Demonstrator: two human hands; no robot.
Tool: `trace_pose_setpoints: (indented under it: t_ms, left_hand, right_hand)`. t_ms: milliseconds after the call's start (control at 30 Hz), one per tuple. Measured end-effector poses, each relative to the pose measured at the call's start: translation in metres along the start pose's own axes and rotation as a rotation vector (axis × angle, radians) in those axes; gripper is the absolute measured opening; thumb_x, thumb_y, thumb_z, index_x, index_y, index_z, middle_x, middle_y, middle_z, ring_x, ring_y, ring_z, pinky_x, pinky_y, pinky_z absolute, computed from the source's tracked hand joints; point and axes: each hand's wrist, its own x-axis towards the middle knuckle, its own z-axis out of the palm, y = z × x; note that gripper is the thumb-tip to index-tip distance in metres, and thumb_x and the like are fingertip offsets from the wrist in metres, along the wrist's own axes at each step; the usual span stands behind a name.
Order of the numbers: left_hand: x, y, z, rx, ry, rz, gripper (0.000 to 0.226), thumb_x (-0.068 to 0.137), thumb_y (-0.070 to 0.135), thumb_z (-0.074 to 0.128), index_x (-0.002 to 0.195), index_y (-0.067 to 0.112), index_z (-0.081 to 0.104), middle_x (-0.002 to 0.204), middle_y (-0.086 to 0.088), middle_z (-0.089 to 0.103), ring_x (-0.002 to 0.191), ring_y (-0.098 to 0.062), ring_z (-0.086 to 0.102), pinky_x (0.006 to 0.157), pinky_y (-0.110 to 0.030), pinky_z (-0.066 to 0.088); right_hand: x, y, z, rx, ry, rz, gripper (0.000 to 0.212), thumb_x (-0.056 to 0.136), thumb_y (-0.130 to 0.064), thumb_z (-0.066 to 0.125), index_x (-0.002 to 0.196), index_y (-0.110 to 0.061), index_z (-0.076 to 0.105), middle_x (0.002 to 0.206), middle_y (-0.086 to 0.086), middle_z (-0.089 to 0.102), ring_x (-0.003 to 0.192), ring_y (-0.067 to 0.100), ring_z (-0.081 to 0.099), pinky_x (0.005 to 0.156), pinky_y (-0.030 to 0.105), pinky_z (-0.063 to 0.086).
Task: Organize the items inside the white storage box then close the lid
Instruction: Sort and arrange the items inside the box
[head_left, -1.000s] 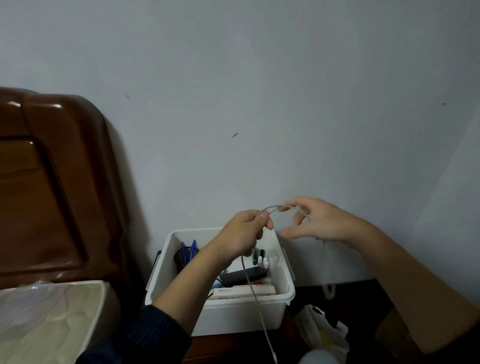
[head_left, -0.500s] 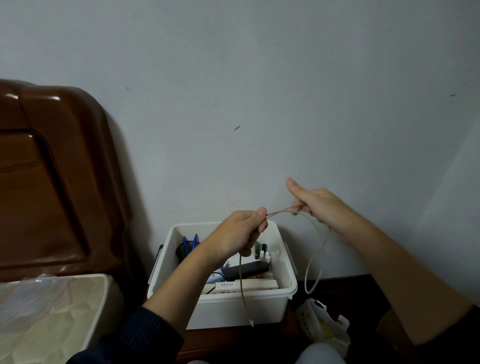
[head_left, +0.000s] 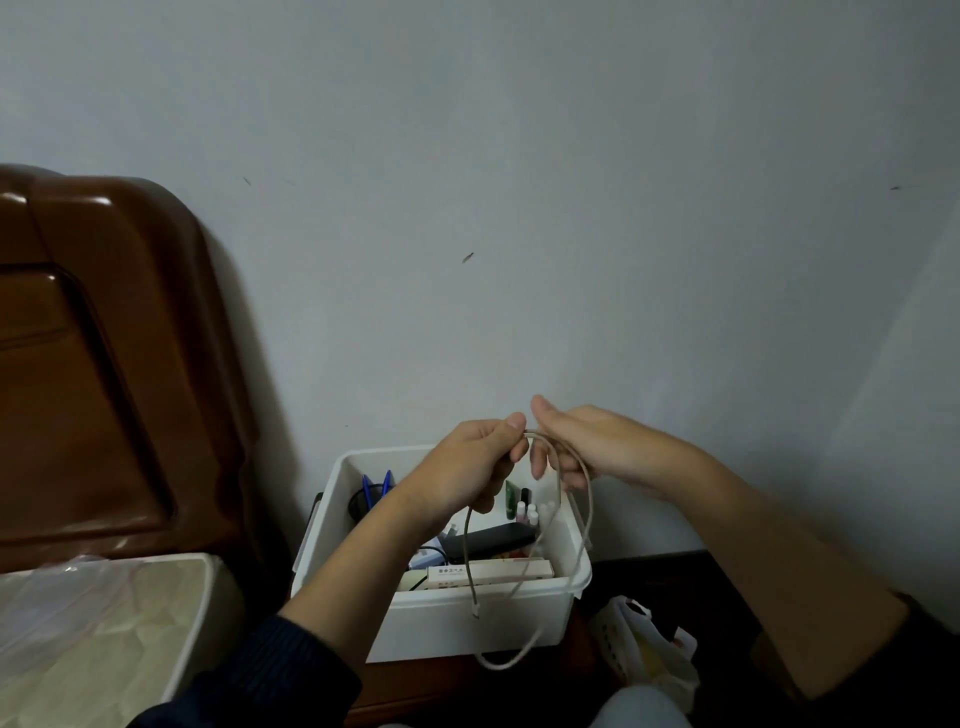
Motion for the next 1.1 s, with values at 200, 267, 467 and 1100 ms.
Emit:
trace_pose_setpoints:
  t_ms: [200, 267, 467, 1100]
  left_hand:
    - [-0.005, 0.003, -0.004, -0.086, -0.030, -0.026, 0.045, 0.113, 0.044, 0.042, 0.074, 0.022, 0.048, 0.061, 0.006, 0.031, 0.051, -0.011, 0.024, 0.047, -0.022, 0.028]
    - [-0.006, 0.003, -0.004, -0.070, -0.037, -0.033, 0.045, 0.113, 0.043, 0.041, 0.075, 0.021, 0.047, 0.061, 0.005, 0.031, 0.052, -0.012, 0.024, 0.047, -0.022, 0.030]
    - [-0.005, -0.004, -0.005, -0.092, -0.092, -0.091, 0.047, 0.114, 0.042, 0.040, 0.072, 0.022, 0.048, 0.062, 0.003, 0.028, 0.053, -0.014, 0.021, 0.045, -0.021, 0.030]
    - [-0.008, -0.011, 0.001, -0.219, -0.134, -0.205, 0.049, 0.115, 0.035, 0.037, 0.072, 0.017, 0.053, 0.060, 0.001, 0.033, 0.047, -0.012, 0.026, 0.043, -0.021, 0.028]
  right_hand:
    - [-0.002, -0.010, 0.000, 0.333, -0.096, 0.040, 0.068, 0.084, -0.090, 0.049, 0.059, -0.026, 0.045, 0.063, -0.003, 0.025, 0.053, 0.015, 0.027, 0.071, 0.041, 0.062]
    - [0.000, -0.009, -0.003, 0.392, -0.096, 0.117, 0.068, 0.079, -0.092, 0.051, 0.061, -0.028, 0.043, 0.065, -0.003, 0.025, 0.053, 0.014, 0.028, 0.070, 0.043, 0.062]
    - [0.002, 0.010, -0.010, 0.120, 0.283, 0.158, 0.067, 0.073, -0.092, 0.062, 0.075, -0.024, 0.058, 0.079, -0.004, 0.051, 0.055, 0.011, 0.063, 0.084, 0.052, 0.066]
    - [0.000, 0.034, -0.045, 0.055, 0.892, 0.217, 0.066, 0.084, -0.071, 0.067, 0.054, -0.023, 0.034, 0.045, -0.008, 0.038, 0.055, 0.025, 0.043, 0.060, 0.036, 0.036]
